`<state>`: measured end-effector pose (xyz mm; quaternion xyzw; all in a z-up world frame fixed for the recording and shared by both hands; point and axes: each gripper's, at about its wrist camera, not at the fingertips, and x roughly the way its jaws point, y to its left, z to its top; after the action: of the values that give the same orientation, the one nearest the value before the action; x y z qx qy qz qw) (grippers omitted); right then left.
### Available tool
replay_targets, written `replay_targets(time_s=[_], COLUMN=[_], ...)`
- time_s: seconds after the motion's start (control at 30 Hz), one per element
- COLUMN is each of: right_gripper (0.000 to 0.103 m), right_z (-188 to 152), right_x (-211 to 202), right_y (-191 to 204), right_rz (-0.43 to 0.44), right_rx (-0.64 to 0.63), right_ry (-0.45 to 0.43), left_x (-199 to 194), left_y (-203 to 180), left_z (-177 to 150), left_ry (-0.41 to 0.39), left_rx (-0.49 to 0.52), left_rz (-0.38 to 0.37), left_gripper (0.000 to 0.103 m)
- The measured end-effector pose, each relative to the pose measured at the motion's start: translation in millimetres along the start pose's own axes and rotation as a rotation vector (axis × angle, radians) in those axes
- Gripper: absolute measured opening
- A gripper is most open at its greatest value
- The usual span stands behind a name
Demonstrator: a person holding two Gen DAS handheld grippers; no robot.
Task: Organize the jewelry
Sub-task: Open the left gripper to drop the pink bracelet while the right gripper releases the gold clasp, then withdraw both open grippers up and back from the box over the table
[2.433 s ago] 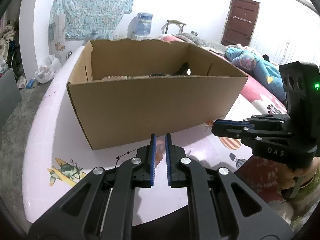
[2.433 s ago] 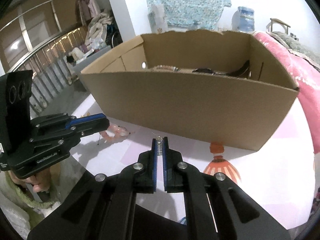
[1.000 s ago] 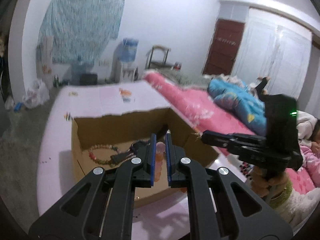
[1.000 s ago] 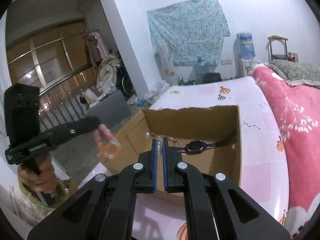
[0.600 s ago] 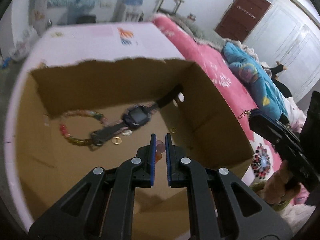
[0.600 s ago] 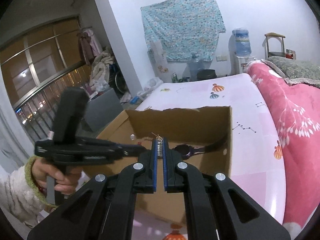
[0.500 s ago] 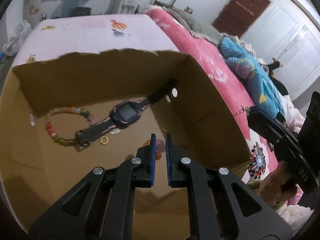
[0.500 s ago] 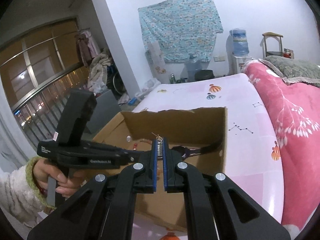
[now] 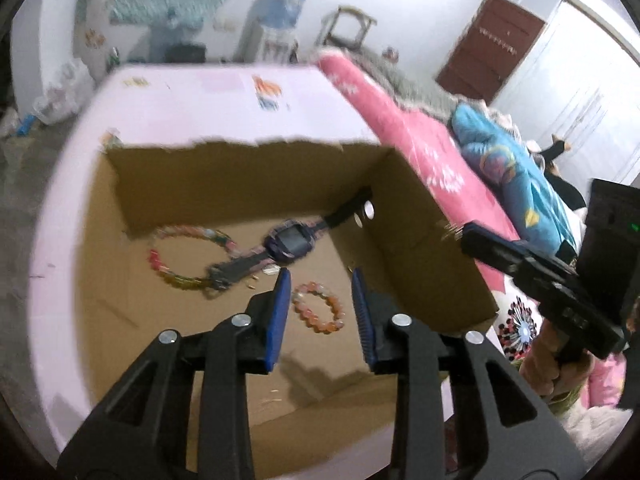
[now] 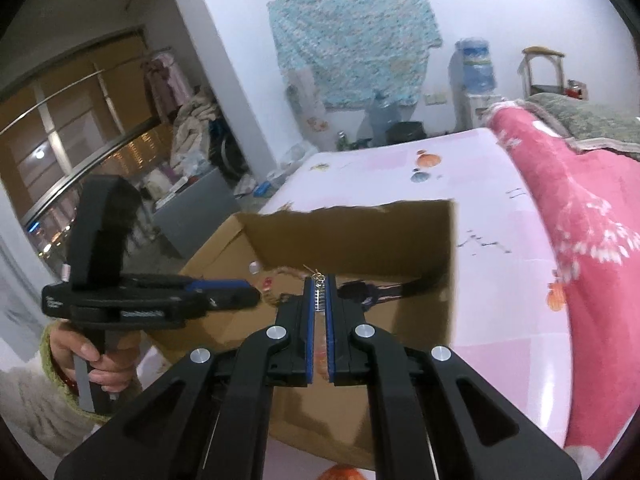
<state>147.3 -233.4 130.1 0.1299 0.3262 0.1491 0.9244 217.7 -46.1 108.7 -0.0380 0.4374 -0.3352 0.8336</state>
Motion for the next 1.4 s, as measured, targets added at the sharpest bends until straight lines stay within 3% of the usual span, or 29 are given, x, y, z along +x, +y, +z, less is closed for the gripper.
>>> replay_targets(time_s=[0.2,0.37,0.57,0.67,0.77,0.83,0.93,1.03,1.13,1.27,1.3,1.4], right_gripper=[0.005,0.005,0.006,0.006,0.01,0.033,0.06,0.069,0.069,0.069,0.07,0.07], right_z=[9,5,-1,1,6,13,17,8,-15,-52,-57,-58], right_x=[61,106,128,123,93,65,3,-37,-43,-13,-6,1], right_y=[9,17,24,22,26,29,29,11,-31,-70,-71,-61], right_rz=[0.123,0.131,0.075,0.05,0.013,-0.017,-0.111,-0.198,-0.23,-0.102,-0.06,-0.103], right_rx=[0.104,0.146,0.162,0.173,0.149,0.125,0.09,0.134,0.292,0.471,0.491,0.44], right_ry=[0.263,0.415,0.477,0.465,0.372,0.281,0.08,-0.017,0.02,0.186,0.211,0.217], left_x=[-65,-82,-83,-82,-81,-79,-70,-59,-48,-35,-35,-36], left_y=[8,33,54,61,66,69,71,74,76,75,74,68], left_z=[-16,-28,-45,-50,-56,-58,-61,-63,-67,-72,-72,-75], left_ry=[-0.192,-0.206,-0.191,-0.184,-0.181,-0.176,-0.158,-0.124,-0.088,-0.05,-0.051,-0.055], left_rx=[0.031,-0.028,-0.051,-0.068,-0.086,-0.099,-0.123,-0.152,-0.193,-0.236,-0.231,-0.227], left_rz=[0.136,0.186,0.246,0.235,0.221,0.203,0.172,0.13,0.065,0.012,0.019,0.037], left_gripper=[0.059,0.068,0.074,0.075,0.077,0.079,0.08,0.081,0.081,0.082,0.082,0.082])
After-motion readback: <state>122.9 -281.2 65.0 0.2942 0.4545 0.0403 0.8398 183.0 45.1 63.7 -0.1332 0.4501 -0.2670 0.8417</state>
